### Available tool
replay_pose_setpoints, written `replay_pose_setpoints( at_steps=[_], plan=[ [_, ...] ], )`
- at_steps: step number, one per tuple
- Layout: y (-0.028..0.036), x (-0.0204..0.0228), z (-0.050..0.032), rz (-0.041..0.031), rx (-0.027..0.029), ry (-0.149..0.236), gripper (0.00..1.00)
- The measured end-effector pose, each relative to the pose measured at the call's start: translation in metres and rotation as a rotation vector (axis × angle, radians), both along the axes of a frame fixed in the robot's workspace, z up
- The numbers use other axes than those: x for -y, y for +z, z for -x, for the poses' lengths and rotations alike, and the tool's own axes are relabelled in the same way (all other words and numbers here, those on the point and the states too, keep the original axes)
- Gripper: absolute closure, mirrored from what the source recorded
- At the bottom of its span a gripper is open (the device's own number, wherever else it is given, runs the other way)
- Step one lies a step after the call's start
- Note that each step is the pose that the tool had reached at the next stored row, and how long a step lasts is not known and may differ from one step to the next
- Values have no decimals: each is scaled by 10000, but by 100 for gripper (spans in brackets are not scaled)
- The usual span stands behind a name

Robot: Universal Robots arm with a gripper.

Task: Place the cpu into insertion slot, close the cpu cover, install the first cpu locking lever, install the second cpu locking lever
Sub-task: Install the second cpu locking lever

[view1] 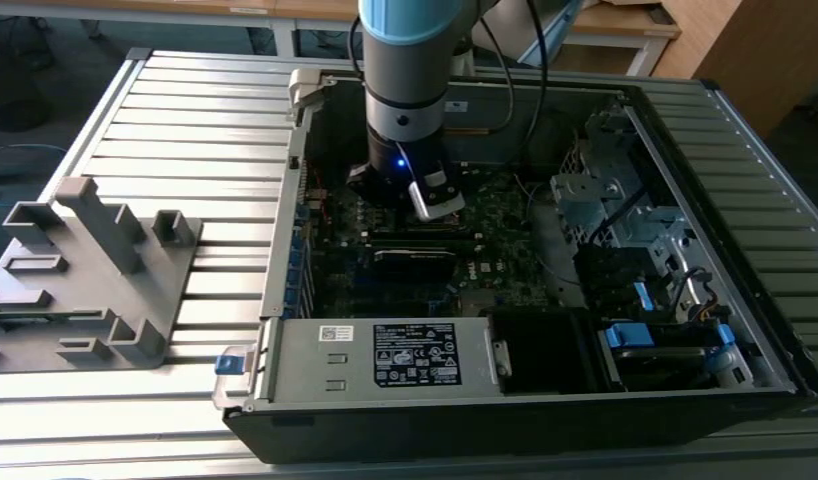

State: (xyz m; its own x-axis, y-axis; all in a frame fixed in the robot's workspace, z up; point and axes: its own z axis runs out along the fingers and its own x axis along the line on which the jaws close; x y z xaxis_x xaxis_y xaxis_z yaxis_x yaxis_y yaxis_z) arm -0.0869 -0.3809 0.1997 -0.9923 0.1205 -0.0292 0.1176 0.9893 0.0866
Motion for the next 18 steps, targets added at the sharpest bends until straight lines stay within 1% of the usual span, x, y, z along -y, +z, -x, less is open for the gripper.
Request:
replay_pose_setpoints(
  at_steps=[5, 7, 13, 18],
  plan=[
    [-18, 1, 13, -20, -5, -2, 89],
    [-32, -1, 17, -45, 3, -2, 89],
    [-31, 0, 21, -70, -1, -1, 89],
    [-35, 0, 73, -69, 2, -1, 89]
  ],
)
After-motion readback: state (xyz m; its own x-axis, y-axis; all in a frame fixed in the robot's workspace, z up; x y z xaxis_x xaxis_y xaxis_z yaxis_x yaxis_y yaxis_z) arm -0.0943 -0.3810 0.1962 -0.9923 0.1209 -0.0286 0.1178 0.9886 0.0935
